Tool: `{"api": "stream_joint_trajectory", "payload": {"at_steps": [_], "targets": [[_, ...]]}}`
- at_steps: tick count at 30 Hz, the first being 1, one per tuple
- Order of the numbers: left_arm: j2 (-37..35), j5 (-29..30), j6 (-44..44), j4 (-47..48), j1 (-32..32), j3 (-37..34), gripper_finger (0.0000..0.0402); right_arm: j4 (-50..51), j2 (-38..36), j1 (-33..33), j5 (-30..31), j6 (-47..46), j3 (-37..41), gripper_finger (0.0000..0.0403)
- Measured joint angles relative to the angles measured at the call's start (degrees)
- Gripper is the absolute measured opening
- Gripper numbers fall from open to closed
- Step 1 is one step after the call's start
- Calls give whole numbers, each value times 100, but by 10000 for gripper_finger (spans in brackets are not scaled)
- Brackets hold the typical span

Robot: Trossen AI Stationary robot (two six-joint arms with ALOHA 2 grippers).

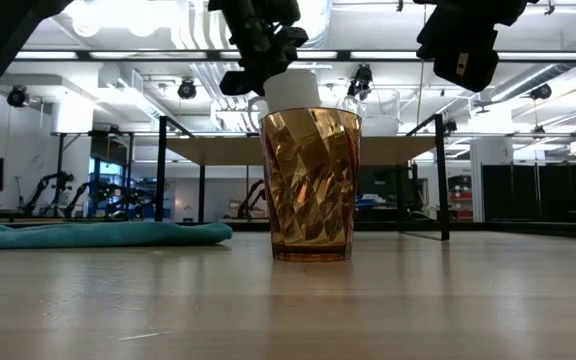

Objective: Stack small to large cups/mugs on shelf
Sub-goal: Put the white mug on the shelf

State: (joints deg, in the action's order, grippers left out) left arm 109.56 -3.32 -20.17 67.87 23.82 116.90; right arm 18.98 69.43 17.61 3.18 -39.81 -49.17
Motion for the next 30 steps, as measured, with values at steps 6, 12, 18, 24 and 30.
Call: {"api": "stream_joint_trajectory", "payload": {"at_steps": [6,12,18,24,30], "targets": [[-5,-72,158,-285,10,-118,19,0,0,-1,-4,2,0,54],[-7,-126,99,-271,19,-332,20,0,0,0,-4,0,0,54],[-9,-137,99,-290,21,-338,20,0,0,1,-6,0,0,54],[-9,-278,103,-294,23,-338,20,0,0,0,-6,1,0,54],[-9,-489,106,-365,23,-326,20,0,0,-1,-2,0,0,54]]}}
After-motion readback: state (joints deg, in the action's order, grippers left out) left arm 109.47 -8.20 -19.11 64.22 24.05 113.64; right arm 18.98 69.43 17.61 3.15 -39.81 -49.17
